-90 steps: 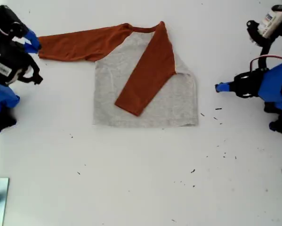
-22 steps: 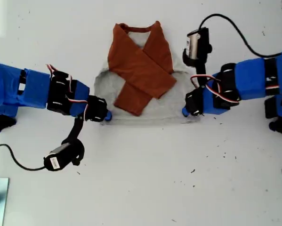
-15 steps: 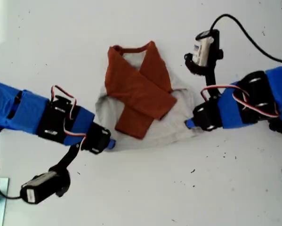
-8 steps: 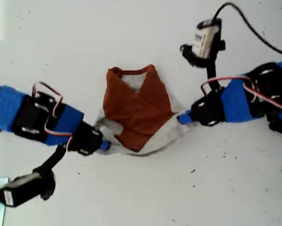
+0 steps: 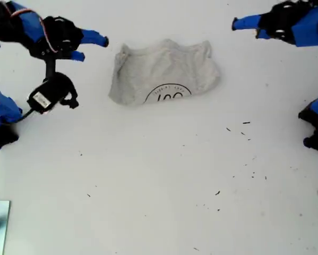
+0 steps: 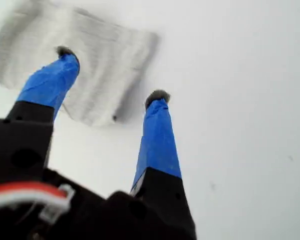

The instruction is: Fold t shirt

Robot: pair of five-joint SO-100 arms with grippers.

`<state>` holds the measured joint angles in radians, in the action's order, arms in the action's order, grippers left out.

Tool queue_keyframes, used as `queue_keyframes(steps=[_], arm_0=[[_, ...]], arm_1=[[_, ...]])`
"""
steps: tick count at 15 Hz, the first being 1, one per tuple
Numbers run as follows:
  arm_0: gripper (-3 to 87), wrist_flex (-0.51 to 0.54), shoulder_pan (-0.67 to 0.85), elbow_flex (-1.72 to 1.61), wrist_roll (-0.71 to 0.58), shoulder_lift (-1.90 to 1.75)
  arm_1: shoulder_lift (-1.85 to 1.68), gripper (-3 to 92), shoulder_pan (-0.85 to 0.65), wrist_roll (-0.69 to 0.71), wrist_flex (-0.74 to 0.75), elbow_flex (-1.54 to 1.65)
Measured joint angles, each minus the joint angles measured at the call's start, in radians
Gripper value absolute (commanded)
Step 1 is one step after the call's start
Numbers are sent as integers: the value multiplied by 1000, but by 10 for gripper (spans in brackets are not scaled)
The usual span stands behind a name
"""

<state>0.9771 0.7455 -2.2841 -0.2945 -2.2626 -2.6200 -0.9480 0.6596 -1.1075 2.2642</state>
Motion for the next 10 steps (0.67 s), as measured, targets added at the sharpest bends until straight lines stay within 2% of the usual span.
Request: queue_keyframes(steps=[1, 3, 4, 6, 7, 8, 9, 10], arm_0=[[200, -69, -17, -193, 51, -215], [170, -81, -137, -491, 130, -641], [145, -77, -222, -575, 173, -792], [22, -77, -453, -732, 316, -983], [-2, -72, -549, -821, 383, -1085], [-2, -52, -649, -888, 449, -1206], [1, -14, -684, -930, 477, -1285], [41, 21, -689, -943, 460, -1312]], arm_1=[[-75, 292, 23, 0, -32, 81], [-239, 292, 149, -21, -49, 276], [-351, 292, 207, -63, -63, 377], [-589, 291, 348, -190, -127, 588], [-723, 287, 417, -255, -184, 686], [-824, 285, 471, -342, -239, 746], [-848, 282, 499, -382, -245, 775], [-865, 281, 546, -383, -245, 778]])
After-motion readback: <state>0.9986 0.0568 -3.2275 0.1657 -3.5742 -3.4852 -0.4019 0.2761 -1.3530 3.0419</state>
